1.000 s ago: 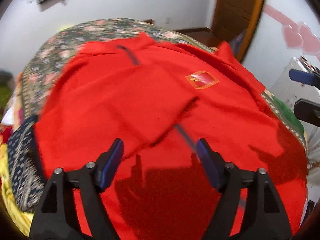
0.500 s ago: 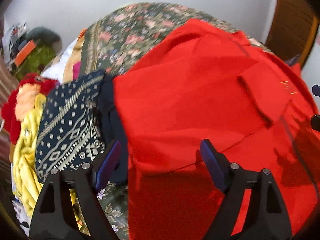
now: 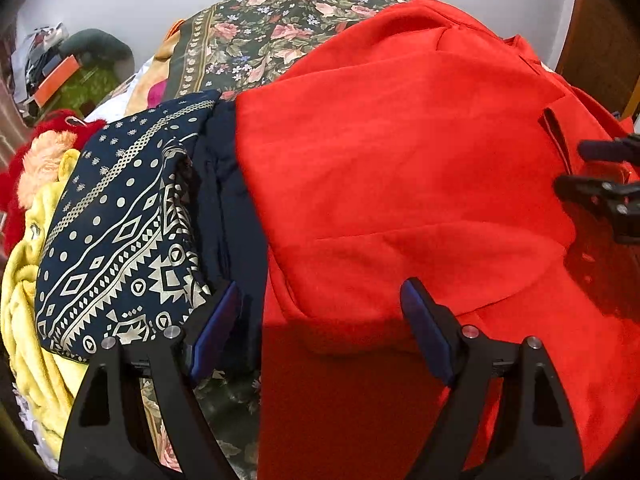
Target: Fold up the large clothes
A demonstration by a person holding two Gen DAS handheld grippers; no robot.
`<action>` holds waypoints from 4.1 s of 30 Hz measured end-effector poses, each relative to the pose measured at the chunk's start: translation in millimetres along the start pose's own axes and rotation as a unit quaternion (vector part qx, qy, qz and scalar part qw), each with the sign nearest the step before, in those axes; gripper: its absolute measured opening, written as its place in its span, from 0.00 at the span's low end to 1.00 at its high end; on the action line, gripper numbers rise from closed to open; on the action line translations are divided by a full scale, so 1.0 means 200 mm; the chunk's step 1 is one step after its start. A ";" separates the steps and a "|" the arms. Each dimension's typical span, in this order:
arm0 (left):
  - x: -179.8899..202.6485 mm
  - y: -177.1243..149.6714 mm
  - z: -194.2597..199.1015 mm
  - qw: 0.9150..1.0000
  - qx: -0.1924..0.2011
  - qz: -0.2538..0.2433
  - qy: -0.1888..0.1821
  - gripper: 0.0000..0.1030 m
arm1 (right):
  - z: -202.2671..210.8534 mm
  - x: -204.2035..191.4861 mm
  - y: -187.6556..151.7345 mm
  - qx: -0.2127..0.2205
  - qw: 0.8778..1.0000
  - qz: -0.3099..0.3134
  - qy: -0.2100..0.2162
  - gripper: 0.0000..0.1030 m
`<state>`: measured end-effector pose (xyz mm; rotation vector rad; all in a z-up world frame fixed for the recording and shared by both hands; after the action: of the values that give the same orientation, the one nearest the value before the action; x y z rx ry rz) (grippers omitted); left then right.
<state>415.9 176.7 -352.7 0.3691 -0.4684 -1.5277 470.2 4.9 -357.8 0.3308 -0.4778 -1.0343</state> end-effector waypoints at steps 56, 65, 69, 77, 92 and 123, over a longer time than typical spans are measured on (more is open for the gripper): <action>-0.11 0.03 -0.03 0.994 -0.035 -0.003 0.106 0.84 | 0.33 1.50 -0.77 -0.026 0.970 -0.224 -0.088 1.00; 0.15 0.13 0.23 0.997 0.000 -0.036 0.072 0.85 | 0.62 1.56 -0.84 0.004 0.953 -0.303 -0.020 1.00; 0.35 0.23 0.32 0.997 0.024 -0.052 0.043 0.85 | 0.57 1.61 -0.95 -0.008 0.927 -0.373 0.038 1.00; 0.69 0.36 0.25 0.997 0.032 -0.072 -0.016 0.86 | 0.24 1.66 -1.21 -0.062 0.859 -0.494 0.119 0.98; 1.00 0.46 -0.14 0.996 -0.004 -0.080 -0.043 0.86 | 0.01 1.98 -1.18 -0.023 0.843 -0.536 0.042 0.09; 0.86 0.23 0.11 0.995 -0.012 -0.095 -0.036 0.95 | 1.15 1.27 -0.08 0.209 0.935 -0.287 -0.024 0.05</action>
<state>441.8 7.7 -300.3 0.3484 -0.4803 -1.7344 446.2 -234.4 -113.7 0.8624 -0.6679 -1.5091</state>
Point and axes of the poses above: each gripper's, at about its wrist camera, not at the fingertips, and z roughly against the way its jaws point, x to its right, y to its top, the point moved 9 cm from there along -z, roughly the way its jaws point, and after that the axes turned 9 degrees about -y, right-handed, at the moved point
